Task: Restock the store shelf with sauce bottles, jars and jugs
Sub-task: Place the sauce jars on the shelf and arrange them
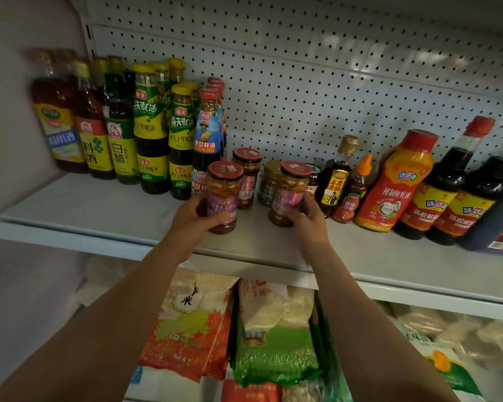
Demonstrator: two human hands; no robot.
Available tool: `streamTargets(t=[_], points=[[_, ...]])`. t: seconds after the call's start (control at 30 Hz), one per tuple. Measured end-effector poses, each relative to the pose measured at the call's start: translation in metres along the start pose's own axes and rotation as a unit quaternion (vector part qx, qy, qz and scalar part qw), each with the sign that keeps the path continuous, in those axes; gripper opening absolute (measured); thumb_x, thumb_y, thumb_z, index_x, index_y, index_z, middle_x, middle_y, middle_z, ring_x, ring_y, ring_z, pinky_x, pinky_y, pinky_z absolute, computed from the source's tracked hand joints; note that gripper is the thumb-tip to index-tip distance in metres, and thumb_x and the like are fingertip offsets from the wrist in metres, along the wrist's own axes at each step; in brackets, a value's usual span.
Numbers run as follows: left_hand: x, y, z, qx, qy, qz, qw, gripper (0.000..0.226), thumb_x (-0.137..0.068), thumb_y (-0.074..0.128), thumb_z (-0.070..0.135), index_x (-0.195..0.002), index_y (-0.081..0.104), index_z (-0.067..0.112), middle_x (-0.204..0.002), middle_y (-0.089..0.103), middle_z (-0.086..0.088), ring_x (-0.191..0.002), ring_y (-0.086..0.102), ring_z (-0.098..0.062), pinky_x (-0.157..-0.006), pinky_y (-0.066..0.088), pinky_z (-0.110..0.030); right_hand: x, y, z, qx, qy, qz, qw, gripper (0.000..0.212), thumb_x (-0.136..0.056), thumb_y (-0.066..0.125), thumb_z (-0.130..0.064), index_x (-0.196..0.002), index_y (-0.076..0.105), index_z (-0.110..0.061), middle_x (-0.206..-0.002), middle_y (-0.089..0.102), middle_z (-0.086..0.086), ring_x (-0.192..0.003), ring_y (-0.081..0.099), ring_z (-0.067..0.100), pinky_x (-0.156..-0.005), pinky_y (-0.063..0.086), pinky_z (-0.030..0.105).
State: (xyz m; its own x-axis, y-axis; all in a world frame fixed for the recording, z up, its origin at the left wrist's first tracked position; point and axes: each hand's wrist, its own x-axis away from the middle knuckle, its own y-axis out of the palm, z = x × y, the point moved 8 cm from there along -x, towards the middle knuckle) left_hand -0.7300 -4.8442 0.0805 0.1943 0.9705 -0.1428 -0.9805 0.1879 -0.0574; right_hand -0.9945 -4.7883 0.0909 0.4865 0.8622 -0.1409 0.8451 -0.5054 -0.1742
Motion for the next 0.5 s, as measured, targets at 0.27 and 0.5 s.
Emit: streamTargets(t=[0.27,0.5], points=[[0.003,0.001,0.003,-0.005,-0.004,-0.001,1.000,0.063,-0.073,0.085,0.026,-0.130,0.057,0.023,-0.120,0.067,0.005,-0.112,0.062,-0.012,-0.098,0.049,-0.035,0.010,-0.007,-0.014,0.099,-0.023,0.092,0.990,0.085,-0.080,0.083,-0.030,-0.149,0.035,-0.018,-0.128,0.064,0.004,-0.116,0.061,0.021,-0.093,0.049,0.035],[0.004,0.002,0.005,-0.003,-0.006,0.001,1.000,0.066,-0.071,0.085,0.028,-0.130,0.057,0.023,-0.120,0.066,0.006,-0.112,0.061,-0.011,-0.096,0.049,-0.032,0.043,0.008,-0.027,-0.015,-0.084,0.169,0.982,0.026,-0.096,0.061,-0.018,-0.121,0.054,-0.022,-0.108,0.063,-0.010,-0.102,0.060,0.007,-0.089,0.052,0.031]])
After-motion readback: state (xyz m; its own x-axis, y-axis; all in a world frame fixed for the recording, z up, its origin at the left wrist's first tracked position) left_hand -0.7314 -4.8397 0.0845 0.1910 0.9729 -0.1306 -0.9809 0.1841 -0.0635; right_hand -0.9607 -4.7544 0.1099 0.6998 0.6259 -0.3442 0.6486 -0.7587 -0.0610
